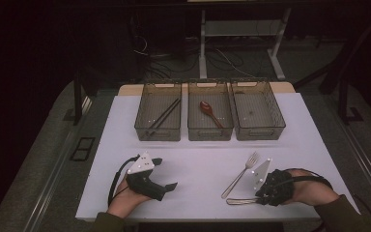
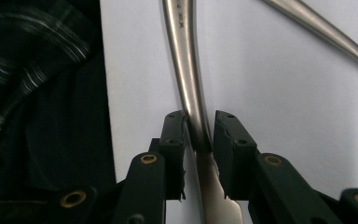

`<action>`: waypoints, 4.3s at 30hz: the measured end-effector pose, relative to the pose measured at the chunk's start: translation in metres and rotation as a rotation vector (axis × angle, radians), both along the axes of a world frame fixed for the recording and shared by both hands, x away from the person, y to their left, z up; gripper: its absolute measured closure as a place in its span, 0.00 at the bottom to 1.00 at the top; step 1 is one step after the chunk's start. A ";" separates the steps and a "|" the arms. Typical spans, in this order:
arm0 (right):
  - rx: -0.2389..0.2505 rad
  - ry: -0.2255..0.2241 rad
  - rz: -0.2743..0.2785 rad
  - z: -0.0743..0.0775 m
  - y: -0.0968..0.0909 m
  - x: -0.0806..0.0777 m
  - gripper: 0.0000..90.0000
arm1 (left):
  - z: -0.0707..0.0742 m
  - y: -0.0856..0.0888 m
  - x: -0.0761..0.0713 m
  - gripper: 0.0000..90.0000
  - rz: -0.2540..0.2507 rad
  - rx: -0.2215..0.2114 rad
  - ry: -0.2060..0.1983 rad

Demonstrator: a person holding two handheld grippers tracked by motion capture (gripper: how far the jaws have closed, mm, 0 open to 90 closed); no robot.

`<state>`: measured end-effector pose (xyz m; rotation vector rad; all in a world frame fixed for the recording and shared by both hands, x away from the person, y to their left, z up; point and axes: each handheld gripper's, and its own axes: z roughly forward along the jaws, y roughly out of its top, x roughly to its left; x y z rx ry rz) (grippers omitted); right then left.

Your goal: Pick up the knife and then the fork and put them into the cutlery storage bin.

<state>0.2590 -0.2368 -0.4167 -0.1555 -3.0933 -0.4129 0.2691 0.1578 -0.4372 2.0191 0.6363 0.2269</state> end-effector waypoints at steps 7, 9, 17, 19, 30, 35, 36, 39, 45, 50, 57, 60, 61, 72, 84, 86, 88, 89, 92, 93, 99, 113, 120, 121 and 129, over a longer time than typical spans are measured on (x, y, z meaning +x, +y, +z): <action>-0.061 -0.007 0.076 -0.003 0.010 0.002 0.82 | -0.001 -0.001 0.000 0.00 -0.001 0.001 0.001; -0.083 -0.016 0.099 -0.003 0.013 0.001 0.84 | -0.001 -0.001 0.000 0.00 -0.005 0.005 0.000; -0.108 -0.035 0.157 -0.002 0.017 0.000 0.87 | 0.000 -0.001 0.000 0.00 -0.006 0.007 0.000; -0.099 -0.030 0.157 -0.002 0.015 0.000 0.87 | 0.000 -0.001 0.000 0.00 -0.007 0.006 -0.001; 0.022 -0.012 0.112 0.011 0.004 0.005 0.87 | 0.000 -0.001 -0.001 0.00 -0.006 0.004 -0.003; 0.123 -0.017 0.012 0.020 -0.006 0.013 0.87 | -0.001 -0.001 0.000 0.00 -0.005 0.001 -0.002; 0.141 -0.025 -0.011 0.022 -0.008 0.014 0.87 | -0.001 -0.001 0.000 0.00 -0.003 -0.001 -0.001; 0.201 -0.045 -0.071 0.026 -0.014 0.023 0.87 | -0.001 0.000 0.000 0.00 -0.002 0.005 0.002; 0.321 -0.094 -0.236 0.039 -0.025 0.038 0.87 | -0.001 0.001 0.001 0.00 0.000 0.002 0.001; 0.397 -0.118 -0.372 0.047 -0.032 0.053 0.87 | -0.001 0.001 0.001 0.00 -0.004 0.007 -0.002; 0.479 -0.140 -0.505 0.051 -0.041 0.073 0.87 | -0.003 0.002 0.002 0.00 -0.002 0.009 0.007; 0.501 -0.150 -0.548 0.054 -0.043 0.081 0.87 | -0.003 0.003 0.002 0.00 -0.002 0.006 0.007; 0.507 -0.152 -0.566 0.055 -0.044 0.083 0.87 | -0.004 0.003 0.002 0.00 -0.003 0.007 0.008; 0.602 -0.209 -0.663 0.070 -0.052 0.108 0.87 | -0.003 0.003 0.003 0.00 -0.001 0.006 0.002; 0.629 -0.290 -0.758 0.103 -0.055 0.151 0.88 | -0.002 0.005 0.003 0.00 0.002 -0.004 -0.001; 0.635 -0.297 -0.775 0.107 -0.057 0.159 0.88 | -0.002 0.005 0.003 0.00 0.002 -0.005 -0.002; 0.616 -0.313 -0.797 0.111 -0.058 0.169 0.88 | -0.002 0.004 0.003 0.00 0.001 -0.004 -0.003; 0.611 -0.319 -0.802 0.111 -0.059 0.175 0.88 | -0.002 0.004 0.003 0.00 0.000 -0.004 -0.003; 0.591 -0.334 -0.834 0.114 -0.062 0.189 0.88 | -0.002 0.005 0.003 0.00 0.000 -0.005 -0.003; 0.591 -0.338 -0.834 0.114 -0.063 0.194 0.88 | -0.002 0.005 0.003 0.00 0.000 -0.006 -0.002; 0.589 -0.354 -0.841 0.108 -0.064 0.216 0.87 | -0.002 0.004 0.003 0.00 -0.002 -0.003 0.001; 0.481 -0.295 -0.847 0.062 -0.065 0.233 0.87 | -0.002 0.004 0.003 0.00 -0.004 -0.008 0.000; 0.444 -0.255 -0.848 0.046 -0.065 0.233 0.87 | -0.002 0.004 0.003 0.00 -0.006 -0.004 0.005; 0.439 -0.254 -0.848 0.043 -0.065 0.234 0.87 | -0.002 0.004 0.003 0.00 -0.006 -0.004 0.006; 0.382 -0.223 -0.841 0.032 -0.060 0.237 0.87 | -0.002 0.004 0.003 0.00 -0.007 -0.005 0.006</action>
